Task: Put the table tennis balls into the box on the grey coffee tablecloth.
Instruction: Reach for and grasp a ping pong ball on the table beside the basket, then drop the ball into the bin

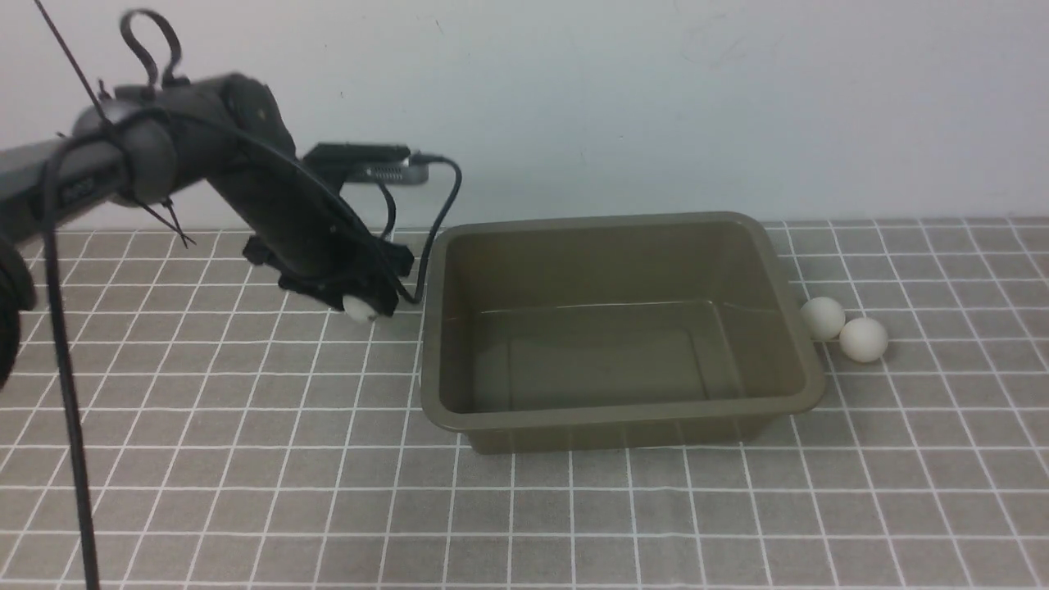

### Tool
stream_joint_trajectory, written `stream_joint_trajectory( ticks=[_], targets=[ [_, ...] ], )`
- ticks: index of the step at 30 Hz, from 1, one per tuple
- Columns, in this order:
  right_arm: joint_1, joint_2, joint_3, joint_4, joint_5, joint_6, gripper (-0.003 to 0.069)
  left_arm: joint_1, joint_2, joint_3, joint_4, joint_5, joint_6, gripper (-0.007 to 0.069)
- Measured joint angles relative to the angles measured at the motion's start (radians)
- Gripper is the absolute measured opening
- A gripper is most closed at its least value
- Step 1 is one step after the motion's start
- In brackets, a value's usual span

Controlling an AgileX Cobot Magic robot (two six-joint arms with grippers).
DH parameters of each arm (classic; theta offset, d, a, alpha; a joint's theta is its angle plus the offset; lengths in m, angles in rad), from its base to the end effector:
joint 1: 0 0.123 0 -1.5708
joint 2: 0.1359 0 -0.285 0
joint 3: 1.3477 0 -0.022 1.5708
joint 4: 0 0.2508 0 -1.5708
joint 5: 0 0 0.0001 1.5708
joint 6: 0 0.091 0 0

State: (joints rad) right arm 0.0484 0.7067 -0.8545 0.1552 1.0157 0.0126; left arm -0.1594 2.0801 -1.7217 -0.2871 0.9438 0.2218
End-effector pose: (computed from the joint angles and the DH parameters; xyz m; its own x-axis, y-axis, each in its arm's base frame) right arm 0.1128 0.0174 0.3523 -0.7094 0.0597 -0.7023 -0.0748 0.9844 0.1592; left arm 0.4423 -0.0923 0.2223 -0.9053 0.1951 -0.3772 0.2834 0.9390 -0.1946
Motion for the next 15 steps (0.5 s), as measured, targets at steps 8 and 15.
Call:
stream_joint_trajectory(
  ticks=[8, 15],
  targets=[
    [0.000, 0.000, 0.000, 0.000, 0.000, 0.000, -0.0009, -0.151, -0.091, -0.032, -0.107, 0.023, 0.135, 0.0349],
    [0.000, 0.000, 0.000, 0.000, 0.000, 0.000, -0.0009, -0.184, -0.048, -0.063, -0.044, 0.089, 0.079, 0.0484]
  ],
)
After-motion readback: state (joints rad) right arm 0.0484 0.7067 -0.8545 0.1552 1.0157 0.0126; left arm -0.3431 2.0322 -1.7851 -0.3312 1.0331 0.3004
